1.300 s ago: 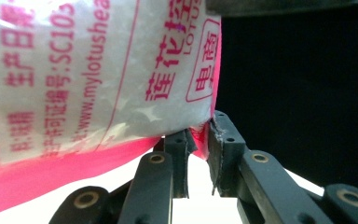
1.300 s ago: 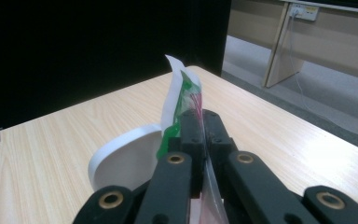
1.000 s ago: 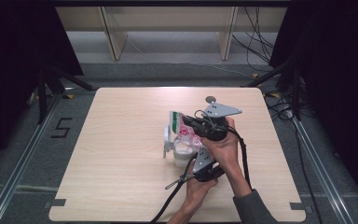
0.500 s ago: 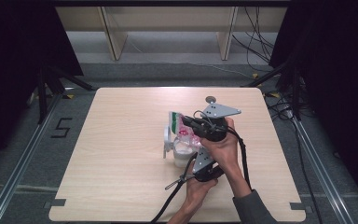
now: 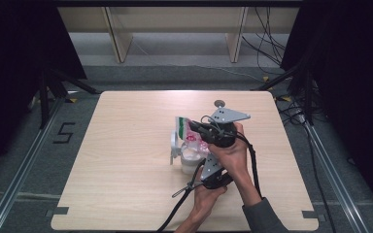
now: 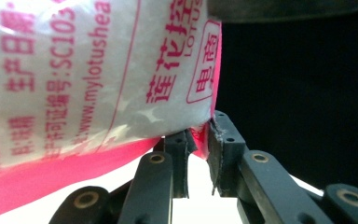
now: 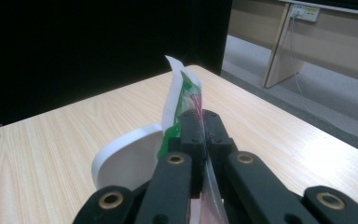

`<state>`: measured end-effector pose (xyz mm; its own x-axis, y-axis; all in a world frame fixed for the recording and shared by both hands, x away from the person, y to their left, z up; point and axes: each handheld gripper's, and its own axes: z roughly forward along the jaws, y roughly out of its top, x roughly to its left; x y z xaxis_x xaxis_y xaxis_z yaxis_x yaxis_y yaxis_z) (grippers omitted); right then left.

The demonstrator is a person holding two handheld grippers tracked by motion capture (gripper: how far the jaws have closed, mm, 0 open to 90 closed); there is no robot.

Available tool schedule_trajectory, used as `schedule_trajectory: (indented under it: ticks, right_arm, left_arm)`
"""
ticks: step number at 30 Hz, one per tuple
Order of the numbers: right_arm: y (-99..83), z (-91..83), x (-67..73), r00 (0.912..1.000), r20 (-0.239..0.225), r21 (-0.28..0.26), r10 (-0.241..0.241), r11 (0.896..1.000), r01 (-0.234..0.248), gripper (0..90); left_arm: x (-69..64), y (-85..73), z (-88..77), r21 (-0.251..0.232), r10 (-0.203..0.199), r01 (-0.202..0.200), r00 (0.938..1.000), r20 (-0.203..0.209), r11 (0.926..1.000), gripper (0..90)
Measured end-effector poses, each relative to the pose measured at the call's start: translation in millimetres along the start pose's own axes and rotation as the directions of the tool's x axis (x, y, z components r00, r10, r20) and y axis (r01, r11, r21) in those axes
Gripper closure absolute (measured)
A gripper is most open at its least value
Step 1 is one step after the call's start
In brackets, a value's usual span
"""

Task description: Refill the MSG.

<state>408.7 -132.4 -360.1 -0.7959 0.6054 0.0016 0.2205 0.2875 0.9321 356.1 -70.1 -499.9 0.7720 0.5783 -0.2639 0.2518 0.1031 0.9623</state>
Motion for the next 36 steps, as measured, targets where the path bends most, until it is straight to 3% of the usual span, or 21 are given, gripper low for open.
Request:
schedule_trajectory:
  ticks: [1,2,5,6,12,22,23,26,27,30,32,36]
  right_arm:
    - [0.0,0.2,-1.4,0.9997,0.011,-0.01,-0.022,1.0,0.022,89.8]
    - [-0.2,0.5,0.9,1.0,-0.001,-0.001,-0.002,1.0,0.002,89.9]
    - [1.0,0.2,1.8,1.0,-0.009,0.005,-0.003,1.0,0.003,89.8]
    - [0.5,0.6,1.7,1.0,-0.008,0.004,0.0,1.0,0.0,89.8]
    - [0.4,1.2,1.4,0.9998,-0.016,-0.002,-0.011,1.0,0.011,89.8]
    - [0.3,0.5,2.4,0.9999,-0.016,0.002,0.003,1.0,-0.003,89.8]
    - [0.4,0.6,2.2,0.9999,0.006,-0.015,-0.016,1.0,0.016,89.9]
    - [-0.1,1.4,3.5,0.9999,0.004,-0.01,0.012,1.0,-0.012,89.8]
    - [-0.4,1.6,4.1,0.9997,-0.016,0.003,0.021,1.0,-0.021,89.9]
    - [0.4,1.6,3.0,0.9999,0.006,-0.018,-0.008,1.0,0.008,89.8]
    - [0.0,0.7,1.1,0.9998,-0.017,-0.001,0.008,1.0,-0.008,89.8]
    - [-1.1,1.3,-1.3,0.9999,-0.013,-0.007,0.007,1.0,-0.008,89.8]
  left_arm:
    - [0.8,-0.4,1.1,-0.009,0.001,-0.001,0.9999,0.01,1.0,78.6]
    - [0.7,0.0,0.5,-0.005,0.002,-0.002,1.0,0.008,1.0,78.6]
    - [1.2,-0.3,1.6,-0.022,-0.002,0.002,0.9998,0.021,0.9998,78.6]
    - [0.7,0.1,0.3,-0.003,0.002,-0.002,1.0,0.007,1.0,78.6]
    - [1.0,-0.1,0.6,-0.01,-0.009,0.009,1.0,0.003,0.9999,78.6]
    - [1.4,-0.1,0.7,-0.01,-0.01,0.01,0.9999,0.007,0.9999,78.6]
    - [1.8,-0.1,0.5,-0.012,-0.007,0.007,0.9999,0.009,0.9999,78.6]
    - [2.7,0.1,0.1,-0.004,-0.001,0.001,1.0,0.006,1.0,78.6]
    - [1.9,0.6,-0.5,-0.001,0.0,0.0,1.0,0.005,1.0,78.6]
    - [1.0,1.2,-0.7,-0.007,0.003,-0.003,0.9999,0.013,1.0,78.6]
    - [1.6,-0.1,0.5,0.0,-0.009,0.009,0.9999,0.014,1.0,78.6]
    - [1.0,0.2,0.5,-0.004,0.001,-0.001,0.9999,0.012,1.0,78.6]
